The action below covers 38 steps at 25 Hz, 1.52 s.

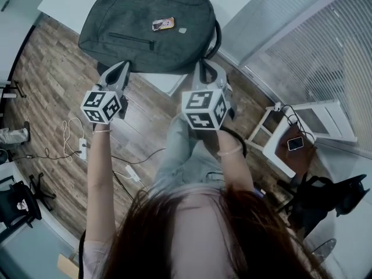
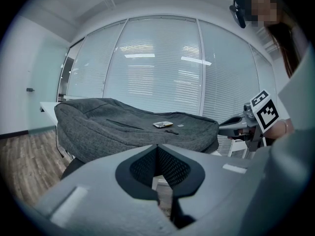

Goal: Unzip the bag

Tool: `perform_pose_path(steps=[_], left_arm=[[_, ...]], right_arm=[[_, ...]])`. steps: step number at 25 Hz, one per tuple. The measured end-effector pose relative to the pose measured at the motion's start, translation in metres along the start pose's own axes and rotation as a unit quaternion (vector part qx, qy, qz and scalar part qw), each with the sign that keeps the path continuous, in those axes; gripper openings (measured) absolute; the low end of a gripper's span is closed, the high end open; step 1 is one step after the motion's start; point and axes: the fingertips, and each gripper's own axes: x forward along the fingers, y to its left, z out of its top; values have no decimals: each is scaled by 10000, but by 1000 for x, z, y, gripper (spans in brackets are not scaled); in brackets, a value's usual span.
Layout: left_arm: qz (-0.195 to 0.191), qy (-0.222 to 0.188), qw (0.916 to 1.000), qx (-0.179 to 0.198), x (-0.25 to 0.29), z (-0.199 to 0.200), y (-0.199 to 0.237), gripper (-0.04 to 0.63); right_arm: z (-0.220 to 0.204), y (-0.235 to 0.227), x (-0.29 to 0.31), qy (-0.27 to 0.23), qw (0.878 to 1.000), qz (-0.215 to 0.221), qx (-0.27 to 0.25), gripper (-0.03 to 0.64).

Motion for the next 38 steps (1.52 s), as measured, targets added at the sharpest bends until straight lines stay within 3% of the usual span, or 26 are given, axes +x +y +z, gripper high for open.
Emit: perform_pose_path(steps=[16, 34, 38], left_arm=[[-90, 15, 9999, 58, 1, 0, 2, 3], [362, 158, 9980, 496, -7, 19, -17, 6], [376, -10, 9977, 563, -7, 41, -39, 55]], right_arm=[[3, -7, 5, 223, 9989, 350, 222, 9], [0, -5, 6, 157, 9960, 872, 74, 9], [0, -5, 4, 149, 9954, 942, 42, 9]])
